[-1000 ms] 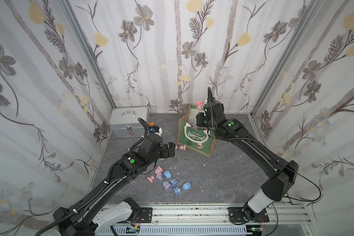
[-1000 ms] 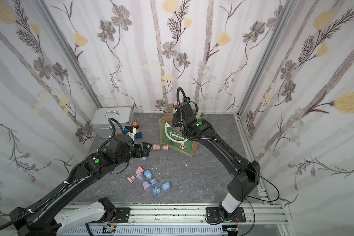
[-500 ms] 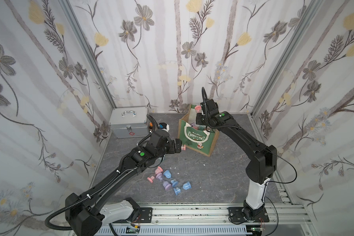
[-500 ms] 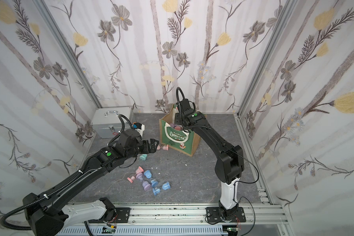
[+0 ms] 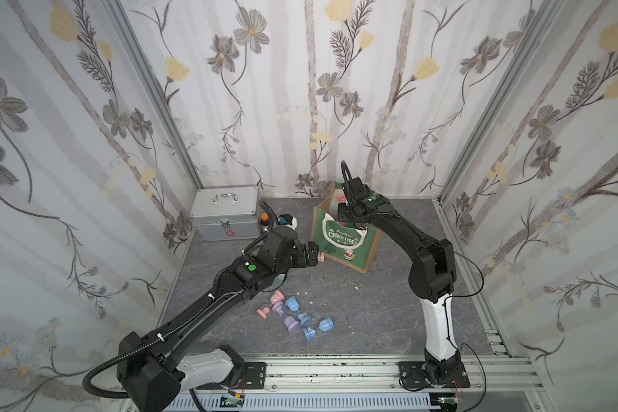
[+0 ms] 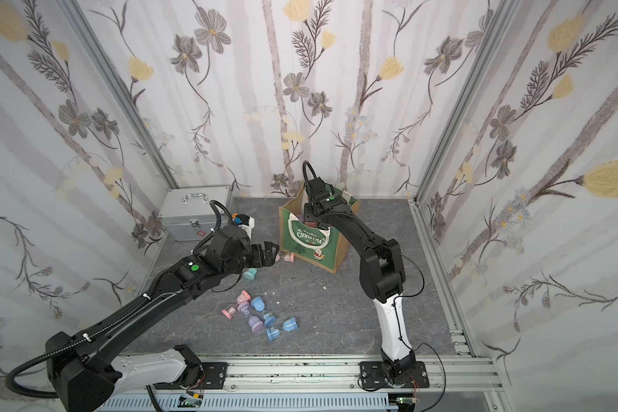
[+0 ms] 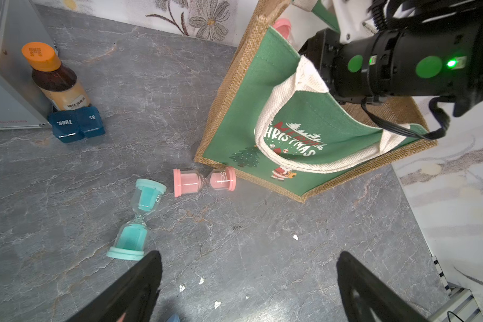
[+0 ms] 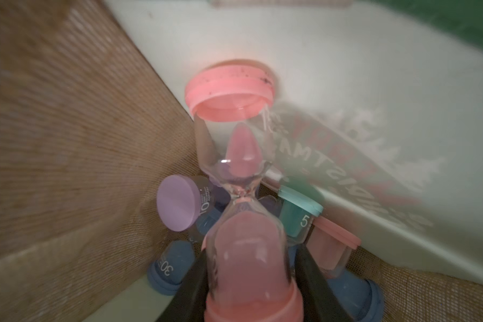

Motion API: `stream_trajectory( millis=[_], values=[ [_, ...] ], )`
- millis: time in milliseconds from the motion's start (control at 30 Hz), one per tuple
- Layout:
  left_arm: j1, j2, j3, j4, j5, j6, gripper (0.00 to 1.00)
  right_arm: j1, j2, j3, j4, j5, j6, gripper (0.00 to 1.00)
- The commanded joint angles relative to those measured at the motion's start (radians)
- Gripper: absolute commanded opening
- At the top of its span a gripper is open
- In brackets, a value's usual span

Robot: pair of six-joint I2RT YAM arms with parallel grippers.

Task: Put the hourglass into the canvas bag
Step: Place the hourglass in the canvas bag, then pick up the hourglass from the center of the board.

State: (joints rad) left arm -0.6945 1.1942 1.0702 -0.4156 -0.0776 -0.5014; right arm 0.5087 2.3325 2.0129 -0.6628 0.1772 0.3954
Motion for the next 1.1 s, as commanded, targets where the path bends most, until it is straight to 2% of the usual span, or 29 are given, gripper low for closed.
stream_trajectory(
  millis=[0,167,367,633,800,1067],
  values=[
    [0.001,0.002,-0.003,0.025,-0.016,-0.009,1.0,0.0,0.008,0.006,0.02,0.025,-0.015,0.3],
    [0.001,0.001,-0.004,0.024,-0.016,-0.01,1.0,-0.001,-0.037,0.006,0.03,0.042,-0.017,0.49],
    [0.001,-0.008,0.0,0.022,-0.005,-0.017,1.0,0.002,-0.128,0.0,0.035,0.045,-0.024,0.64],
    [0.001,-0.044,-0.004,-0.009,0.003,-0.029,1.0,0.052,-0.308,-0.072,0.074,0.031,-0.068,0.73],
    [0.001,-0.092,-0.038,-0.037,-0.023,-0.03,1.0,0.116,-0.393,-0.108,0.045,0.084,-0.055,0.76],
    [0.002,-0.196,-0.099,-0.108,-0.103,-0.04,1.0,0.313,-0.478,-0.219,0.055,0.145,-0.035,0.77]
  ],
)
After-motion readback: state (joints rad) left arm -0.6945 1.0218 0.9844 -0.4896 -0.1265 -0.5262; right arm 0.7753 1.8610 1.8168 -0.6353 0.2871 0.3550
